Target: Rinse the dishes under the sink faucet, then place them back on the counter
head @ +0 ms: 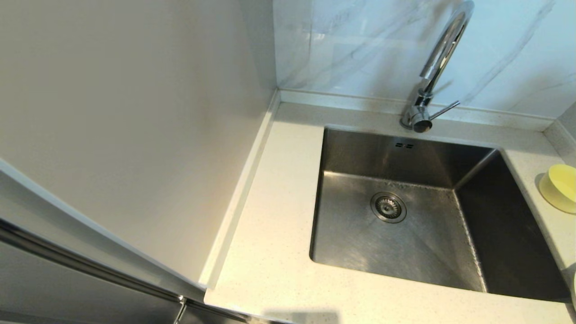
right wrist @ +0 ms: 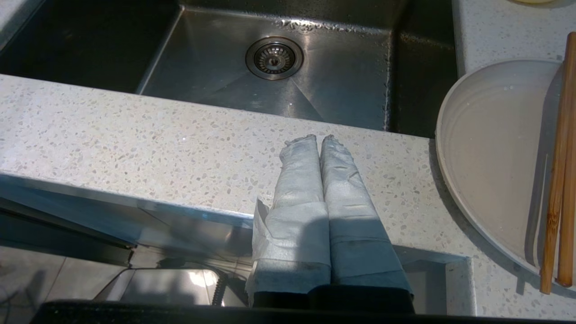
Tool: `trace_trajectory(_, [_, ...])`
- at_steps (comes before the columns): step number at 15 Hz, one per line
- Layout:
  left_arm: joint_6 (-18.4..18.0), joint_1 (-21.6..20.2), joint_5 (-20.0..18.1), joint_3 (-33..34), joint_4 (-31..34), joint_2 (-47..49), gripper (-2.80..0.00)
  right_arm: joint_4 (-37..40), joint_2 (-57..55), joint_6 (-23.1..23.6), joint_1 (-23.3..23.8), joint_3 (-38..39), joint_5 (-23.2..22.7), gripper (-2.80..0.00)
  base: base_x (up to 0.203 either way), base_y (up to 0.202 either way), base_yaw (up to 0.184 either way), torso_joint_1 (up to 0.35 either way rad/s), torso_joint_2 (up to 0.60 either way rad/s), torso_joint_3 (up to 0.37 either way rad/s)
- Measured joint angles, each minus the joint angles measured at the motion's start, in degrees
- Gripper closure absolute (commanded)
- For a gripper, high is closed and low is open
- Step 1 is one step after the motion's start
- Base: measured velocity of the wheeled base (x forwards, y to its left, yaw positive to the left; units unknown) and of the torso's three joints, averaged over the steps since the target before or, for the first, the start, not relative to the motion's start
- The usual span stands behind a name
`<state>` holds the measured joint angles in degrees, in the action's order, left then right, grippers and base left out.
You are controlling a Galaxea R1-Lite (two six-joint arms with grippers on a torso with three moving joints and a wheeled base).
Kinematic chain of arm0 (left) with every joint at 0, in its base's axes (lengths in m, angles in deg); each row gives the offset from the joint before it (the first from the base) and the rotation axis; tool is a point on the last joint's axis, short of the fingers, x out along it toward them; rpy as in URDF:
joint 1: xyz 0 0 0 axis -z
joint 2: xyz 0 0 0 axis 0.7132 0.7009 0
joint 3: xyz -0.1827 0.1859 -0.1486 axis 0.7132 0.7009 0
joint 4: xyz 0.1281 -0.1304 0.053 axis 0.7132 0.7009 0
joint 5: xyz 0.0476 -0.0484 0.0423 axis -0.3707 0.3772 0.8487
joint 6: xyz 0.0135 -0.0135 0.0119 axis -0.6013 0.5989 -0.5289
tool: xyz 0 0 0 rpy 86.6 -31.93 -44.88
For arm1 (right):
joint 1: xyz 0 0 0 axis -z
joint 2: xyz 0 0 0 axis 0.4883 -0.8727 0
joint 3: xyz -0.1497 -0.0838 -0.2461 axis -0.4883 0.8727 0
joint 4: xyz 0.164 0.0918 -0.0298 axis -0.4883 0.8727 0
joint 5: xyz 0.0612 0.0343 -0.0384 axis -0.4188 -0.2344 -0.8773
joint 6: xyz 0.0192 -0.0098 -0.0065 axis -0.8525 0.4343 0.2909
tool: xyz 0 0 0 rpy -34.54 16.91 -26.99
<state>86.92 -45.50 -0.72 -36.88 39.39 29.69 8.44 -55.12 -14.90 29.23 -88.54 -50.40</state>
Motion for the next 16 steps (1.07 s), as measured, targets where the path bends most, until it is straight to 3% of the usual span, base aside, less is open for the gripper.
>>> trace_trajectory(16, [0.0,0.0,0.0,0.0,0.0,0.0,0.0,0.0,0.0,0.0,0.0,0.0,0.0,0.0,0.0,0.0,0.0,0.0,0.0,0.0])
